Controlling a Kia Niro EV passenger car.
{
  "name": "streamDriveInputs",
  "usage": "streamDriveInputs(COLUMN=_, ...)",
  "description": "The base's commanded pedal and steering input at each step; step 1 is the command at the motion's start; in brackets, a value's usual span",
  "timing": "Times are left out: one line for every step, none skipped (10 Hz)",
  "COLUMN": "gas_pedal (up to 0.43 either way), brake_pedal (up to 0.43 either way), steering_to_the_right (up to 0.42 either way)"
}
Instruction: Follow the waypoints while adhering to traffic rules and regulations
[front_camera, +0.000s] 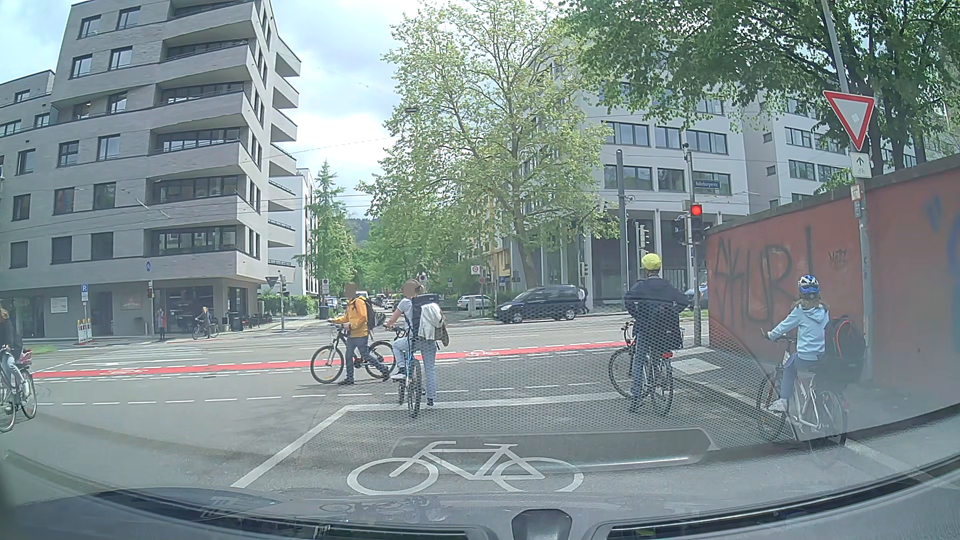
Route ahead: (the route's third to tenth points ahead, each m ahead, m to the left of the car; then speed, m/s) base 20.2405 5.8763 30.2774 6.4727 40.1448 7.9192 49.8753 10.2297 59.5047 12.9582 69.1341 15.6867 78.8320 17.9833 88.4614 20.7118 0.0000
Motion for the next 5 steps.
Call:
streamDriveInputs(gas_pedal=0.000, brake_pedal=0.262, steering_to_the_right=-0.016)
streamDriveInputs(gas_pedal=0.000, brake_pedal=0.262, steering_to_the_right=-0.016)
streamDriveInputs(gas_pedal=0.000, brake_pedal=0.262, steering_to_the_right=-0.016)
streamDriveInputs(gas_pedal=0.000, brake_pedal=0.262, steering_to_the_right=-0.016)
streamDriveInputs(gas_pedal=0.000, brake_pedal=0.262, steering_to_the_right=-0.016)
